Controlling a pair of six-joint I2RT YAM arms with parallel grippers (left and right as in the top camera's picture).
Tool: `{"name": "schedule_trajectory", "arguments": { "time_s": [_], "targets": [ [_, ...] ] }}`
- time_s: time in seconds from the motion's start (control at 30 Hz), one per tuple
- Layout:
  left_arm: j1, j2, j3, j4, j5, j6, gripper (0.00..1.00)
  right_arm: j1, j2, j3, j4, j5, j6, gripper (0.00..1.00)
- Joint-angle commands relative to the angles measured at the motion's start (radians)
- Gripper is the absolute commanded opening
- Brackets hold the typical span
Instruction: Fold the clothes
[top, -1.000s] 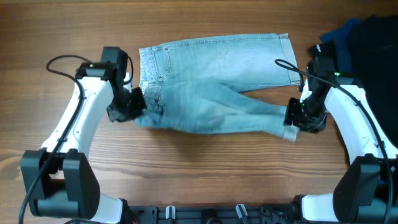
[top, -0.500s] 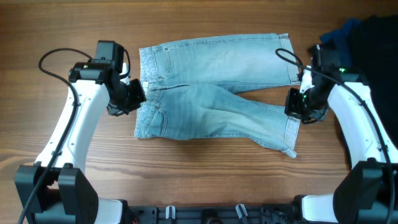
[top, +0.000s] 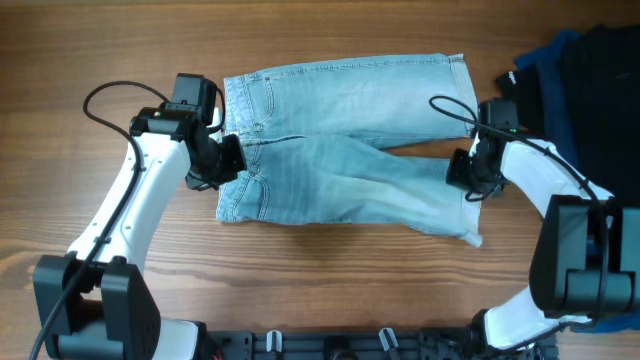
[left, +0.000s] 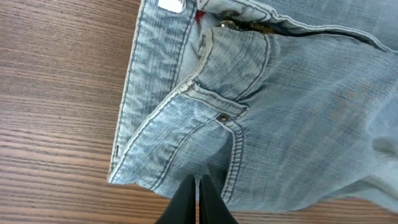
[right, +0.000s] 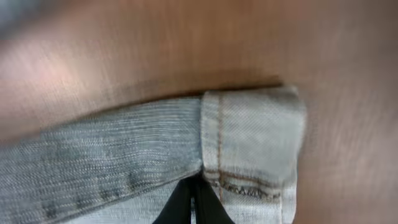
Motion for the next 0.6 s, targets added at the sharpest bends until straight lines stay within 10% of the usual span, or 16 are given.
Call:
{"name": "schedule_trajectory", "arguments": {
  "time_s": [0.0, 0.2, 0.37, 0.57],
  "targets": [
    [-0.003, 0.011, -0.008, -0.006, 0.001, 0.006, 0.04, -0.049, 0.151, -0.026, 0.123, 0.136, -0.018, 0.04],
    [-0.003, 0.011, -0.008, -0.003, -0.043, 0.005, 0.04, -0.081, 0.148, 0.013, 0.308, 0.080, -0.101, 0.04],
    [-0.003, 0.011, -0.008, 0.094, -0.043, 0.005, 0.09, -0.081, -0.035, 0.143, 0.105, -0.100, -0.120, 0.44],
    [-0.003, 0.118, -0.009, 0.209, -0.039, -0.048, 0.32, -0.081, -0.290, 0.164, -0.178, -0.195, -0.117, 0.54]
  ]
}}
